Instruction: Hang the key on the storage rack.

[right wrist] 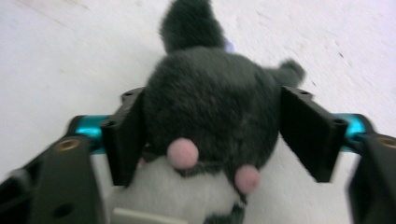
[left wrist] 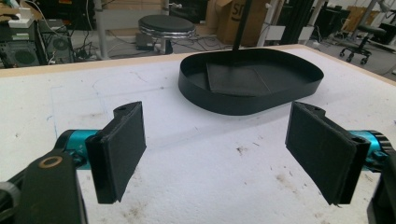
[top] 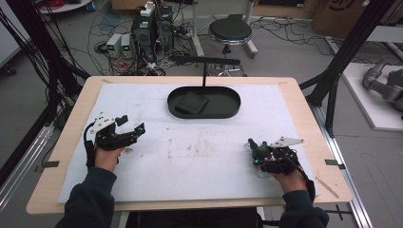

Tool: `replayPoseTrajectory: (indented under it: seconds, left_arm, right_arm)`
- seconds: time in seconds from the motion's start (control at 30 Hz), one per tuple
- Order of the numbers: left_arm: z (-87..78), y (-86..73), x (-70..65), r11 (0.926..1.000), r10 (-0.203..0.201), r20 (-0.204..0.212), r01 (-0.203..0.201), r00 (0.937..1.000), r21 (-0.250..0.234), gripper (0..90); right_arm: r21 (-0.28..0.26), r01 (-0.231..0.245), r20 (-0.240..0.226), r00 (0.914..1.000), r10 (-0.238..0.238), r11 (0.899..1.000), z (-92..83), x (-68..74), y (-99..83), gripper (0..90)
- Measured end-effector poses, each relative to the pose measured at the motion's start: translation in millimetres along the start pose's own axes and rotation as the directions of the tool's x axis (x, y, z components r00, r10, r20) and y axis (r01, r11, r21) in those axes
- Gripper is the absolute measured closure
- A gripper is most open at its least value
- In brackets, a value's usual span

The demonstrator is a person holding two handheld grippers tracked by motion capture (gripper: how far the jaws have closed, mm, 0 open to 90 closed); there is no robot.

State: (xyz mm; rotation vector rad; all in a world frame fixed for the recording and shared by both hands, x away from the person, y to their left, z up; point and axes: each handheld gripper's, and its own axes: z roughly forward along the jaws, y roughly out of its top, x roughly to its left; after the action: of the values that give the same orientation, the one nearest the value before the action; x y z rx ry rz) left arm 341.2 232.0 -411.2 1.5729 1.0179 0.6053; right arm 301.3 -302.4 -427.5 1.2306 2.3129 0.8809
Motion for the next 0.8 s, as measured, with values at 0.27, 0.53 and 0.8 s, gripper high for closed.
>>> replayPoseTrajectory:
  seconds: [0.27, 0.53, 0.8]
  left_arm:
    - [-0.8, -0.1, 0.4, 1.0000, 0.000, -0.003, 0.000, 1.0000, 0.000, 20.2]
    - [-0.9, -0.3, 0.6, 1.0000, 0.000, 0.000, 0.000, 1.0000, -0.001, 20.8]
    - [-0.9, -1.3, 1.1, 1.0000, 0.006, -0.003, -0.006, 1.0000, 0.002, 21.0]
  right_arm:
    - [0.083, -0.075, -0.026, 0.9967, 0.077, 0.994, 0.0, 0.0, -5.7, 30.6]
    - [-0.064, 0.022, -0.013, 0.9997, -0.023, 0.998, -11.4, -0.4, 8.6, 36.3]
    - [-0.137, 0.028, -0.055, 0.9979, -0.036, 0.990, -6.5, -11.5, 40.5, 36.2]
